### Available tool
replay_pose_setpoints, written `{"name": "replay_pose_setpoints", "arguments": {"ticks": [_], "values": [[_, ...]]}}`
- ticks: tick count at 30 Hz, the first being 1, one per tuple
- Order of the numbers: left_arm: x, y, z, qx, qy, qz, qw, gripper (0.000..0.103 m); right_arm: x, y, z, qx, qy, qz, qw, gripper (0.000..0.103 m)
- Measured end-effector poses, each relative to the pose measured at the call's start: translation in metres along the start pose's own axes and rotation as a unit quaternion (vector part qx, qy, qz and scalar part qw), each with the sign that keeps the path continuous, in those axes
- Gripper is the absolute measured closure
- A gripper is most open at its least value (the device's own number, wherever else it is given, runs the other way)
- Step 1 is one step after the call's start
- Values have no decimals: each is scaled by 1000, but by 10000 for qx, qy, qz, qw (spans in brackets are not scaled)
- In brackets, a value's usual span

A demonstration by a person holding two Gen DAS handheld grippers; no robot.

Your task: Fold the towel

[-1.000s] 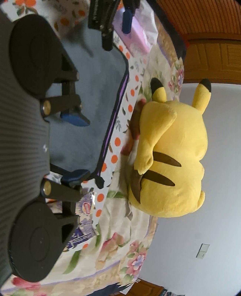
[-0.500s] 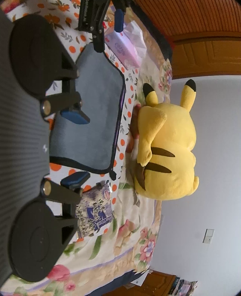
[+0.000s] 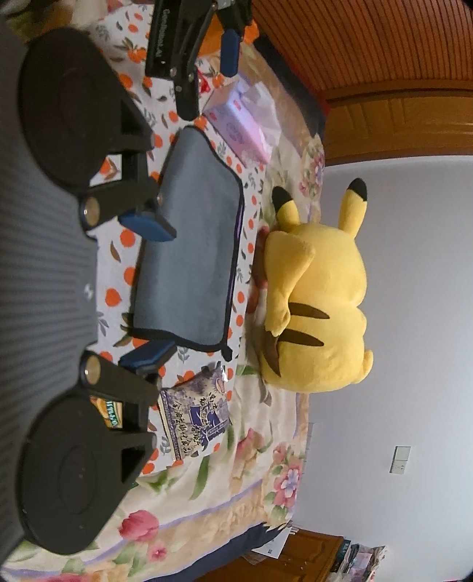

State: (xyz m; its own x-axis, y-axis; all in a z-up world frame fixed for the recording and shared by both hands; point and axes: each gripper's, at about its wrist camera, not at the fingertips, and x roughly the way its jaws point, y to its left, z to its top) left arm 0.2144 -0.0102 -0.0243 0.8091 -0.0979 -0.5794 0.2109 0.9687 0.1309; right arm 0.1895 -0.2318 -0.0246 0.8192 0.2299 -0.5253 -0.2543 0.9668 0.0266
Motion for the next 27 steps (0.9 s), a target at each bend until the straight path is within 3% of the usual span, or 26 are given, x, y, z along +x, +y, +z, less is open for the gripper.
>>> {"name": "replay_pose_setpoints", "arguments": {"ticks": [27], "values": [[-100, -8, -14, -28, -128, 56, 9999, 10, -89, 36, -8, 28, -286, 18, 9996, 34]]}}
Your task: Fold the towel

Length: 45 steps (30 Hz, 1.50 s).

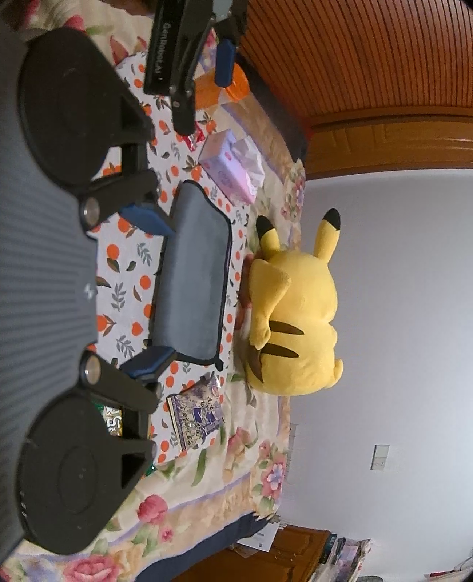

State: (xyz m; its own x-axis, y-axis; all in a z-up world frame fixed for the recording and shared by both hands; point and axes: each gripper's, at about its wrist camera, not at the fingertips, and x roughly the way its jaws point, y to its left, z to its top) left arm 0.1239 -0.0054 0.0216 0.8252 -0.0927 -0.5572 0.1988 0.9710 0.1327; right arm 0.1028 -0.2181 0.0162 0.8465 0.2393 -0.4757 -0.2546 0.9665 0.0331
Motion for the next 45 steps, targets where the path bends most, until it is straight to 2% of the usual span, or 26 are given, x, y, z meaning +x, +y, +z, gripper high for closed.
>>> {"name": "replay_pose_setpoints", "arguments": {"ticks": [6, 10, 15, 19, 26, 40, 45], "values": [[-22, -2, -6, -64, -20, -54, 10000, 10, -14, 4, -1, 46, -35, -76, 10000, 31], [-33, -5, -11, -57, -37, -75, 9999, 8, -25, 6, -3, 64, -107, -110, 9999, 23], [-44, -10, -19, -95, -46, -127, 9999, 4, -37, 6, -7, 82, -154, -137, 9998, 19], [-51, -14, -27, -100, -51, -145, 9998, 2, -44, 5, -12, 110, -182, -164, 9996, 9], [-60, -16, -39, -128, -61, -176, 9997, 0, -50, 2, -22, 199, -143, -137, 9996, 1], [-66, -21, -65, -216, -30, -120, 9997, 0, -57, 5, -39, 271, -69, -116, 9995, 0], [-62, -19, -73, -276, 68, 32, 9996, 0, -57, 8, -49, 330, 9, -43, 9994, 0]]}}
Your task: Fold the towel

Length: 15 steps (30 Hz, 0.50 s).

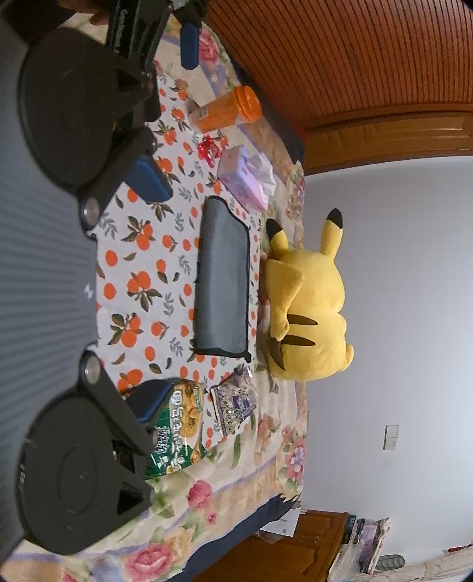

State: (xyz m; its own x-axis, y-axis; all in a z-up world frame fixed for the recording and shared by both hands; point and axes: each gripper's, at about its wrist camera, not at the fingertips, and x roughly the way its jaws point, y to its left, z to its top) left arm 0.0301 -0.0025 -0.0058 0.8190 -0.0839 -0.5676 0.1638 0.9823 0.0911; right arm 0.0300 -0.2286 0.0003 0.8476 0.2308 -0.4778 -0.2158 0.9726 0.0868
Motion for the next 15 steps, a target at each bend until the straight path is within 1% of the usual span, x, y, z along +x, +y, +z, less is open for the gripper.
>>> {"name": "replay_pose_setpoints", "arguments": {"ticks": [4, 6, 15], "values": [[2, 0, -7, -19, 68, -73, 9999, 0, 1, 0, -5, 57, 52, 14, 10000, 0], [3, -2, -10, -10, 72, -43, 10000, 0, 2, -1, -8, 92, 84, 19, 9999, 0], [7, -1, -17, -48, 117, -121, 9998, 0, 9, -4, -20, 145, 218, -89, 9996, 0]]}}
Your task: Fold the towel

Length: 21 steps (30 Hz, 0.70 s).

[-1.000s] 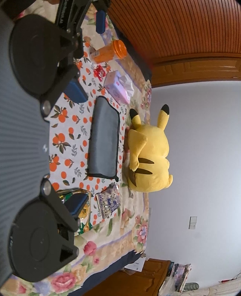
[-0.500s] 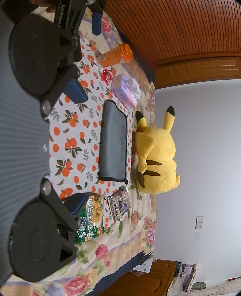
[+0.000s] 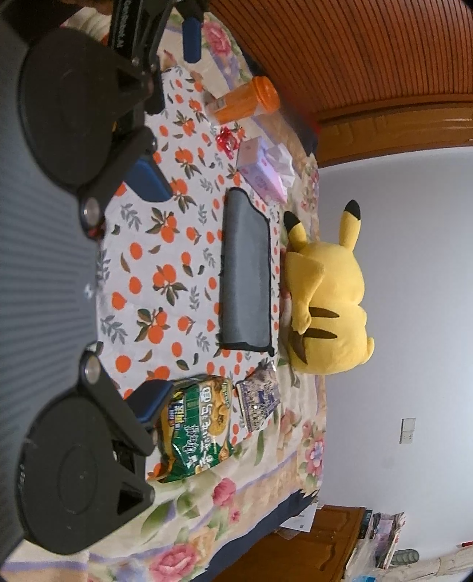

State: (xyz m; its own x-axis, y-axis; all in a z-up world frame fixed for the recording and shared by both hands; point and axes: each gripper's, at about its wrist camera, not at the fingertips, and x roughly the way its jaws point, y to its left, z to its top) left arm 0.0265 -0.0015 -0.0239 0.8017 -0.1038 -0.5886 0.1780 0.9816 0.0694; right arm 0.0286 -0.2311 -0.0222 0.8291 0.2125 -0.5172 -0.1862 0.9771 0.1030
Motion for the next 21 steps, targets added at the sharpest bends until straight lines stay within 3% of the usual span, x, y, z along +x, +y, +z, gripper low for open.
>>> {"name": "replay_pose_setpoints", "arguments": {"ticks": [21], "values": [[-8, 5, -10, -70, -151, 174, 9997, 0, -10, -2, -8, 63, -140, -163, 9997, 0]]}}
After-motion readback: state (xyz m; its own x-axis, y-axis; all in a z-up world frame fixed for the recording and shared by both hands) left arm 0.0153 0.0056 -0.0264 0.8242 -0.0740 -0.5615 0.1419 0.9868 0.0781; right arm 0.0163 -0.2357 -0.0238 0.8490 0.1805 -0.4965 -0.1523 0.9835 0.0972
